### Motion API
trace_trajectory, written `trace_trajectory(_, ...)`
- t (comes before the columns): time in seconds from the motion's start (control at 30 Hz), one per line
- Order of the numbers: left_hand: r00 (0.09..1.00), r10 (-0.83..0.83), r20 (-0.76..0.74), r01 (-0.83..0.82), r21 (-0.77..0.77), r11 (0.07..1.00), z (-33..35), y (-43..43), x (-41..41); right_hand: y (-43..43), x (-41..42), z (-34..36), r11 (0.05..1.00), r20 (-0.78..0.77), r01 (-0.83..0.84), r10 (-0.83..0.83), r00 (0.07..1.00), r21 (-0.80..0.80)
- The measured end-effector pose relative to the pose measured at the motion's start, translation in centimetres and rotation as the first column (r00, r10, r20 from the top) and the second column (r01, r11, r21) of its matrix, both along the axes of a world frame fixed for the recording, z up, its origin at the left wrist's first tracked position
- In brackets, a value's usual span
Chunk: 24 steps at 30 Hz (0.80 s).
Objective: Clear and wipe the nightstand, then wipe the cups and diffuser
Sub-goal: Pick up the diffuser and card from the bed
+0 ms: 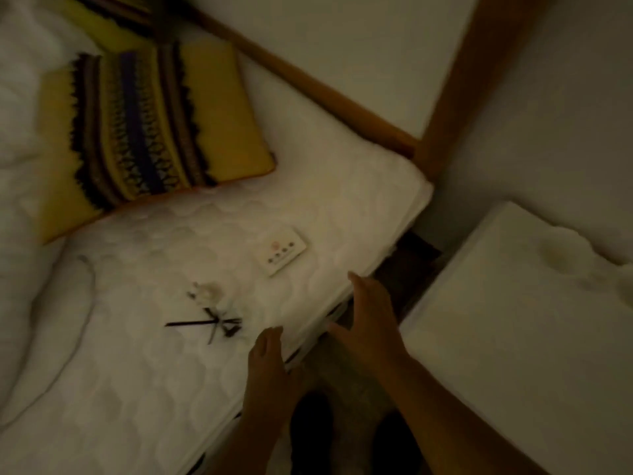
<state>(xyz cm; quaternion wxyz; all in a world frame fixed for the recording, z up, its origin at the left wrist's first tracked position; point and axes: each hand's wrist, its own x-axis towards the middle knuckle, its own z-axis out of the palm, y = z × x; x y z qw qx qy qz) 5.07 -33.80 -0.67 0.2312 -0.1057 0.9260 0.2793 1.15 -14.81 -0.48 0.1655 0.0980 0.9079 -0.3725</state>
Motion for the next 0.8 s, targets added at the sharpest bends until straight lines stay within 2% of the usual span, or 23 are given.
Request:
trace_trajectory(0.1, 0.99, 0.141, -0.013, -0.141, 0.035, 0.989, -0.6, -4.0, 1.0, -3.0, -3.6, -0.6, 0.997, 0.032, -0.074, 0.074, 0.997, 0.004)
trace_trajectory(0.33, 0.904, 0.408, -0.129, -0.389, 0.149, 0.909, -2.3, -8.5, -0.5, -7.0, -12.7, -1.1, 0.971, -0.073, -0.197, 0.208, 0.975, 0.134)
trace_trajectory(0.4, 0.906, 0.384, -0.177, -0.36, 0.152, 0.92, -3.0, -9.1, -1.6, -7.9, -14.3, -1.5, 0.939, -0.039, -0.284, 0.297, 0.954, 0.194)
trace_trajectory(0.5, 0.934, 0.251, -0.254, -0.229, 0.112, 0.967, -4.1, -9.8, -3.5, -9.1, -15.1, -2.0, 0.862, 0.03, -0.398, 0.41, 0.911, 0.314)
trace_trajectory(0.63, 0.958, 0.112, -0.265, -0.108, 0.03, 0.994, -4.7, -9.8, -5.2, -9.1, -14.2, -1.9, 0.815, 0.05, -0.31, 0.329, 0.943, 0.489)
trace_trajectory(0.7, 0.956, 0.136, -0.259, -0.126, 0.053, 0.991, -4.5, -9.9, -6.1, -8.4, -13.0, -1.8, 0.817, 0.061, -0.319, 0.331, 0.941, 0.48)
trace_trajectory(0.8, 0.969, 0.094, -0.226, -0.083, 0.058, 0.995, -4.0, -9.6, -7.4, -6.9, -10.8, -1.4, 0.88, 0.035, -0.319, 0.328, 0.944, 0.351)
